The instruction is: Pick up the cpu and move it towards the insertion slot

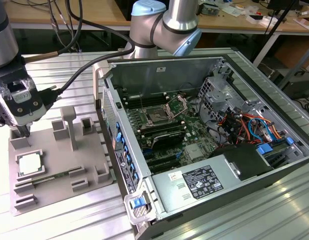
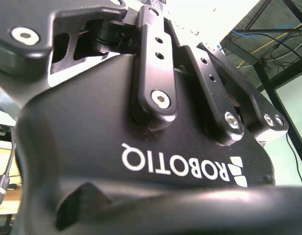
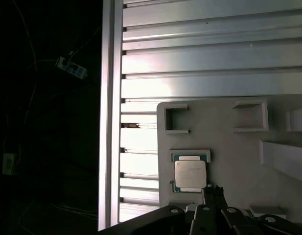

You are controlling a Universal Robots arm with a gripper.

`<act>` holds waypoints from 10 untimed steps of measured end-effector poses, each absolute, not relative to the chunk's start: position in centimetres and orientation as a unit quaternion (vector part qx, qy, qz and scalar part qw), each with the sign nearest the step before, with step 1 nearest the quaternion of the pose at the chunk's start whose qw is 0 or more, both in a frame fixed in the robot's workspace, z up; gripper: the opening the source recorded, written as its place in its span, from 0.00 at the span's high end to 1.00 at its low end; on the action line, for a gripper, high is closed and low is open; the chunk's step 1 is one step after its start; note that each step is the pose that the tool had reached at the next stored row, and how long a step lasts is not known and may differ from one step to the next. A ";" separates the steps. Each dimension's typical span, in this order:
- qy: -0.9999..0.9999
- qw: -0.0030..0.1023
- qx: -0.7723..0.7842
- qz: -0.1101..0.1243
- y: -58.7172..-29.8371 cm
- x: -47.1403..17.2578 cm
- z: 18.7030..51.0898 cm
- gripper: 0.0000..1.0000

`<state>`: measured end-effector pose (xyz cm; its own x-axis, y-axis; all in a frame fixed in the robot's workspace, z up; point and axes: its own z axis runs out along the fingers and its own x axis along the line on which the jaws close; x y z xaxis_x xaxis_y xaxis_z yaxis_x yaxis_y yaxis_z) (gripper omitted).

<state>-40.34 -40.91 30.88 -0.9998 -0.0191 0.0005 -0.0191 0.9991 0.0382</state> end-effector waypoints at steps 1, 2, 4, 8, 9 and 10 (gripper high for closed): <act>-1.000 0.000 0.010 -0.019 -40.9 -40.3 30.9 0.89; -1.000 0.000 0.010 -0.019 -40.9 -40.3 30.8 0.89; -1.000 0.000 0.010 -0.019 -40.9 -40.3 30.8 0.89; -1.000 0.000 0.010 -0.019 -40.9 -40.3 30.7 0.89; -1.000 0.000 0.010 -0.019 -40.9 -40.3 30.5 0.89; -1.000 0.000 0.010 -0.019 -40.9 -40.3 30.5 0.89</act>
<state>-40.35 -40.91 30.48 -0.9998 -0.0191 0.0005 -0.0191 0.9991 0.0382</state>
